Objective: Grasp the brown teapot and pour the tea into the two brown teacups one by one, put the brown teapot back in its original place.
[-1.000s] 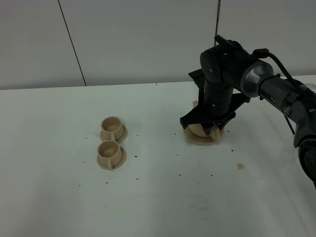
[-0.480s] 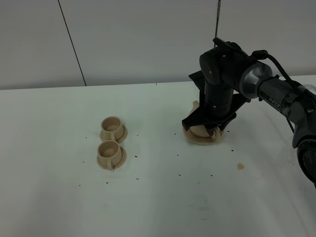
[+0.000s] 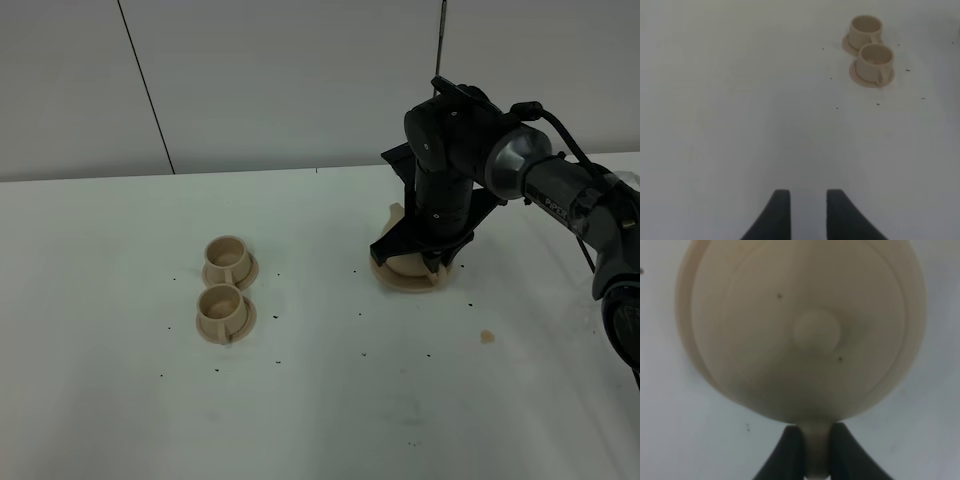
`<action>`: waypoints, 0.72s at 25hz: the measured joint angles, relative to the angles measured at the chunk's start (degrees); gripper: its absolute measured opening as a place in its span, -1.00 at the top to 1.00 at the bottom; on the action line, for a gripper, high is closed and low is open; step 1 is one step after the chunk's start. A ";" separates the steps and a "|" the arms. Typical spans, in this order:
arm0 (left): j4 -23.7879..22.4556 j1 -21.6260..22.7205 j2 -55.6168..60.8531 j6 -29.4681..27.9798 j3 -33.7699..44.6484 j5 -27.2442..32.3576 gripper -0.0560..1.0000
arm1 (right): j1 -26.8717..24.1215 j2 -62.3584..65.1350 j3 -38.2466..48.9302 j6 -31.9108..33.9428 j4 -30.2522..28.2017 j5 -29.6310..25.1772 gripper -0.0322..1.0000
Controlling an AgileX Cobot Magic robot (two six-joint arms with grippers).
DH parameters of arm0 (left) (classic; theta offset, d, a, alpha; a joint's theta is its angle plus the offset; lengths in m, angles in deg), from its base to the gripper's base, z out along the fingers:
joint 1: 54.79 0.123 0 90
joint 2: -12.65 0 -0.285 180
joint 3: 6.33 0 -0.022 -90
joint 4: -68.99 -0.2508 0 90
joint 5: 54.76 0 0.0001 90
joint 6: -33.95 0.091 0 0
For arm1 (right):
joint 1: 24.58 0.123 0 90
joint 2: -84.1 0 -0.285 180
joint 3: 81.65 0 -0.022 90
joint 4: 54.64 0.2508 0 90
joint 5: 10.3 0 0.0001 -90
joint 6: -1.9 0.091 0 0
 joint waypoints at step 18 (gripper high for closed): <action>0.00 0.00 0.00 0.00 0.00 0.00 0.43 | 0.00 0.00 0.00 -1.84 -0.44 0.60 0.75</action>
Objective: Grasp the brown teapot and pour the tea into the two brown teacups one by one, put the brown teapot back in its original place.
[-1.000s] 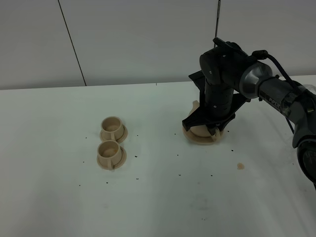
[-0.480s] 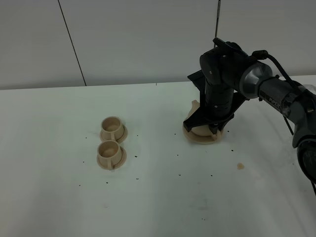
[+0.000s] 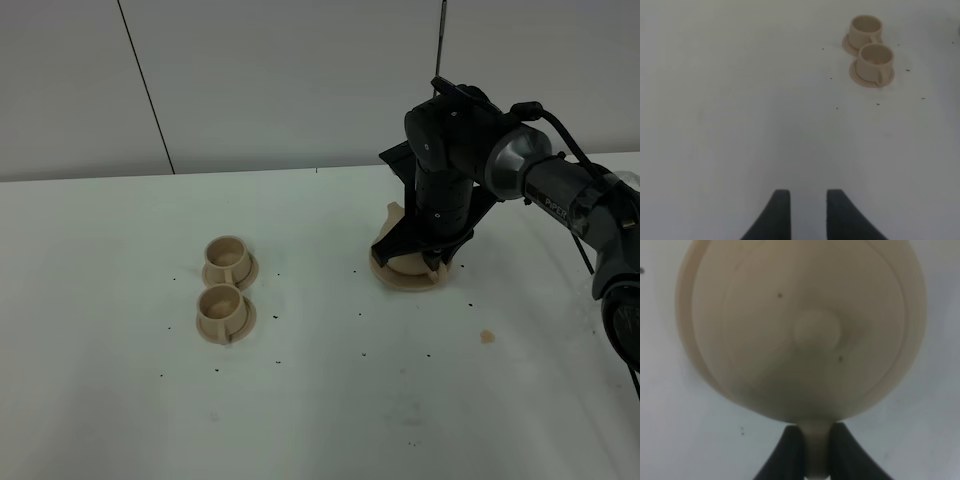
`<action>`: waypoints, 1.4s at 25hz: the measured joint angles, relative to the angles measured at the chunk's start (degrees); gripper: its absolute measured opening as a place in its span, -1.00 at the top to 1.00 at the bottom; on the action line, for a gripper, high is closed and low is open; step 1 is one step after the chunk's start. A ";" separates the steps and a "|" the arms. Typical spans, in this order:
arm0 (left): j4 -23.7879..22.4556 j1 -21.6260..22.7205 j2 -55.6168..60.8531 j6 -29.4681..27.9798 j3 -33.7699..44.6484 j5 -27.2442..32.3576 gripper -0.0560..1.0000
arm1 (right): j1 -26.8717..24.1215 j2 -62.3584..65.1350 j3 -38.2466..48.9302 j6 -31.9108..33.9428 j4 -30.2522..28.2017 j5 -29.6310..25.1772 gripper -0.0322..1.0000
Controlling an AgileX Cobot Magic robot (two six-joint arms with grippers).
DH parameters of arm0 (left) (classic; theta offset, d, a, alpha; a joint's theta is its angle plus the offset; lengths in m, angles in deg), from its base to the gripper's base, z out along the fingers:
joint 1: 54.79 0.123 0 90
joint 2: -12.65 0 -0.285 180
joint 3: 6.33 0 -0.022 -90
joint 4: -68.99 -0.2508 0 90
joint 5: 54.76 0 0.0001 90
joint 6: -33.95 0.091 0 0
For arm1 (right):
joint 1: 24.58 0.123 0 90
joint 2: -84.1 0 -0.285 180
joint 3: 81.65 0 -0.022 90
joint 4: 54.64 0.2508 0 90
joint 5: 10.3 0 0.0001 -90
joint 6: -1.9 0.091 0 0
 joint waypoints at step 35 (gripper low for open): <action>0.00 0.00 0.00 0.00 0.00 0.00 0.43 | 0.97 -0.44 -14.59 -17.10 8.43 -3.67 0.75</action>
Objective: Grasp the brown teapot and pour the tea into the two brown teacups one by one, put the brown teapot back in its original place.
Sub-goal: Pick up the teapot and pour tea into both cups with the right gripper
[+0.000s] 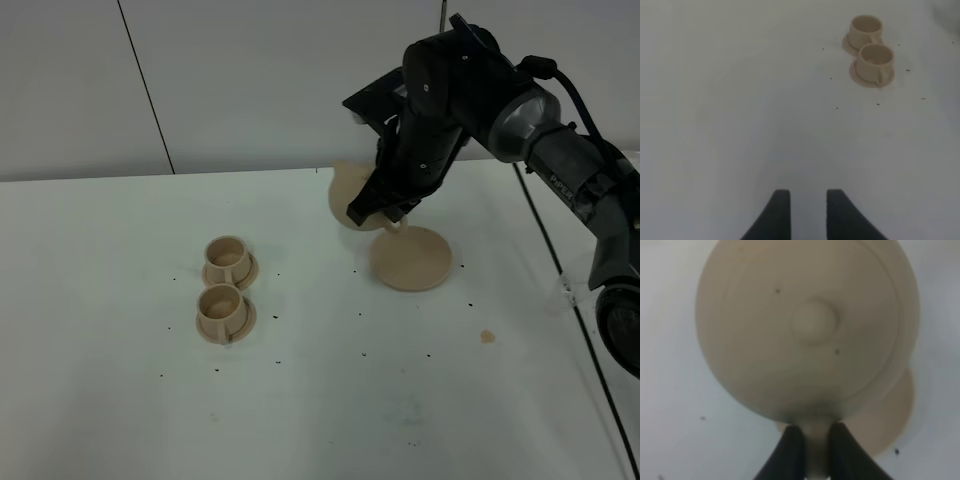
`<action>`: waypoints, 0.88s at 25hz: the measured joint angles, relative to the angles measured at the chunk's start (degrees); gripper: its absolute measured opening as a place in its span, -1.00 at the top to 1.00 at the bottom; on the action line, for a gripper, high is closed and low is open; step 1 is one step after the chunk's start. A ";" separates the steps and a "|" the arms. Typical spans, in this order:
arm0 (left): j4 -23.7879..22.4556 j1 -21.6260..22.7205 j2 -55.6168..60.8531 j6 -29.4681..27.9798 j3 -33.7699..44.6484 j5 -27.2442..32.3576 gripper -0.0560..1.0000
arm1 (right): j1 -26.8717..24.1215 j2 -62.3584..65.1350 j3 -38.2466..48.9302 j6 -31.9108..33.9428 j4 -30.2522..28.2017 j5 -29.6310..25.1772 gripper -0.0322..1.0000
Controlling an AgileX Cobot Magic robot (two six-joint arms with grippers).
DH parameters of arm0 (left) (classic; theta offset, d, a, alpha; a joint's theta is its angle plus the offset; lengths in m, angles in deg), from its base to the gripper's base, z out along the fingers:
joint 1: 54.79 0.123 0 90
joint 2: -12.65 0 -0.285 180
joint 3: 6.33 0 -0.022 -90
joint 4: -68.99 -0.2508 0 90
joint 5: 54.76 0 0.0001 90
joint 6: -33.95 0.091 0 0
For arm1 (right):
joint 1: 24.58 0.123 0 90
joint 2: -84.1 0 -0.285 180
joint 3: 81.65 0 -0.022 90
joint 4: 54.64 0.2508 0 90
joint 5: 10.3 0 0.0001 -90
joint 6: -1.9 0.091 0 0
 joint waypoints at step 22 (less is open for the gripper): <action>0.00 0.00 0.00 0.00 0.00 0.00 0.43 | 11.35 0.00 -0.83 -22.64 -6.29 -0.17 0.75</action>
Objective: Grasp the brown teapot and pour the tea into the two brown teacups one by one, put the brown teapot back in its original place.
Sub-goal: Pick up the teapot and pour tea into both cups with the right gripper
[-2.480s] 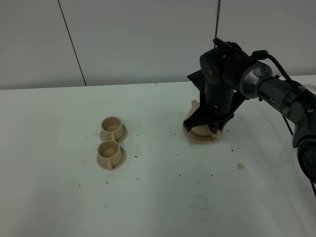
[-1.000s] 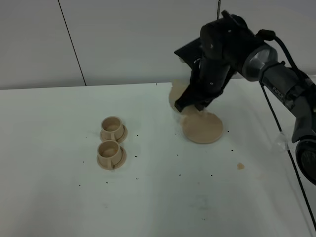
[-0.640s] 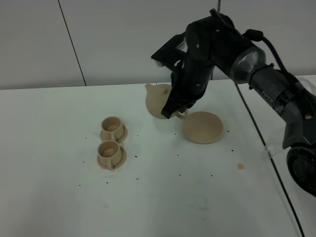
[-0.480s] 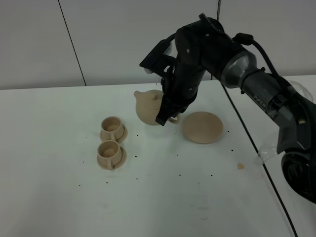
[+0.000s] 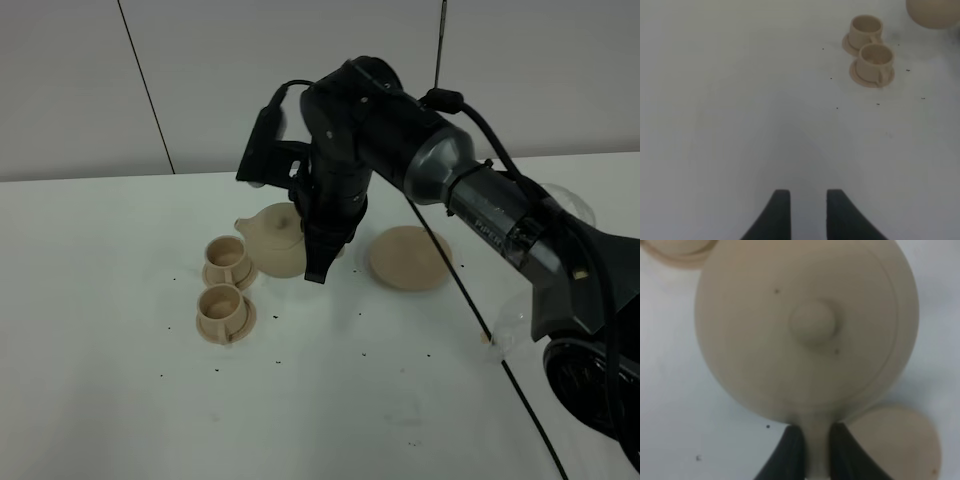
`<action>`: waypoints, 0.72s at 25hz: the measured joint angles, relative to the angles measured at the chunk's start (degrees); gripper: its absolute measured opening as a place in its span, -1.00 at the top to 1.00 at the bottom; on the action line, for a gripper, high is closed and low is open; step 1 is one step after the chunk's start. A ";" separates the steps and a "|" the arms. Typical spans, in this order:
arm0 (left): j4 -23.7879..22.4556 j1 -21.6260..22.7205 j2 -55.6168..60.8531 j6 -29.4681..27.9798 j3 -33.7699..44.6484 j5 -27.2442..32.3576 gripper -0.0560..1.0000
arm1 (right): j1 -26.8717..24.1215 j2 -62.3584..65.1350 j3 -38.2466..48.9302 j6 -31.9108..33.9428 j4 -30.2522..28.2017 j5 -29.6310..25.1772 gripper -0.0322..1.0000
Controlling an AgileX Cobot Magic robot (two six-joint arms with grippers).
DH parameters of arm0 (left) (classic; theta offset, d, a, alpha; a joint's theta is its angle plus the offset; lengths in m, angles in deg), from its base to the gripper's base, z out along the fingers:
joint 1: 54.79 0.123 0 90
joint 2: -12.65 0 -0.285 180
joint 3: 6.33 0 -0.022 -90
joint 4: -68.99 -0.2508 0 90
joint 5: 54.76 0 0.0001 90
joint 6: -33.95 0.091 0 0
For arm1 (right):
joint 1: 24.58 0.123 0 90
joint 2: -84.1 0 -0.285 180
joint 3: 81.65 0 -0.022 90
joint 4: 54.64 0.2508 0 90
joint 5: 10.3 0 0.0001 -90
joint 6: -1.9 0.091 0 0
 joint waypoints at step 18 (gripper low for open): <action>0.00 0.00 0.00 0.00 0.00 0.00 0.43 | 7.27 -1.87 -0.07 -3.83 -14.38 0.39 0.75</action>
